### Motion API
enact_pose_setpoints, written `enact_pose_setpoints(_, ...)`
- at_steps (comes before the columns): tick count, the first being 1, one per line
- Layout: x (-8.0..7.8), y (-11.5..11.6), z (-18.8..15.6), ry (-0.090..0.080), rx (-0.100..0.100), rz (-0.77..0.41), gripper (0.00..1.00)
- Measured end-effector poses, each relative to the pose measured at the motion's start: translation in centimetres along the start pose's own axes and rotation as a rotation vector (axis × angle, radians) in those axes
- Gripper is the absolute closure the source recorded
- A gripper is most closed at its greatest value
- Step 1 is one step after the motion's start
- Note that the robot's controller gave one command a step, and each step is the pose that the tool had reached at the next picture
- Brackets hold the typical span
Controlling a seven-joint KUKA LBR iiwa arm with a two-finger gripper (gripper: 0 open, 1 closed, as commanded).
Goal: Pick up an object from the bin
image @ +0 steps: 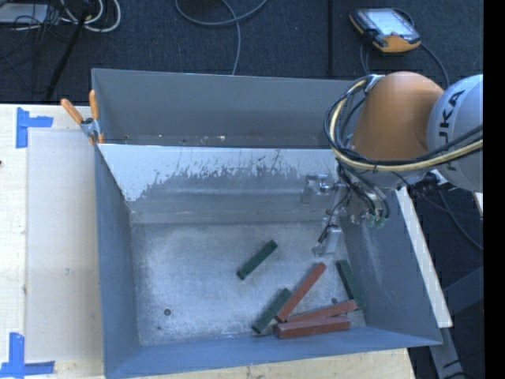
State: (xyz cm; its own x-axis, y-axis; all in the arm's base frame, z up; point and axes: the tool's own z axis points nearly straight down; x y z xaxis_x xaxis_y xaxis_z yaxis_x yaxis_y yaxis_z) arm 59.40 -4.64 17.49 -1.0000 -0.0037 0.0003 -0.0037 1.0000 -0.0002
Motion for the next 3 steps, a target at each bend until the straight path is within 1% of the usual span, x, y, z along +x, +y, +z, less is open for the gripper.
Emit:
enact_pose_setpoints(1,0.0,0.0,0.0,0.000,0.000,0.000,0.00)
enact_pose_setpoints(2,1.1,-1.8,3.9,-0.006,0.000,-0.066,0.00)
enact_pose_setpoints(3,3.0,-2.8,9.4,-0.003,0.000,-0.244,0.00)
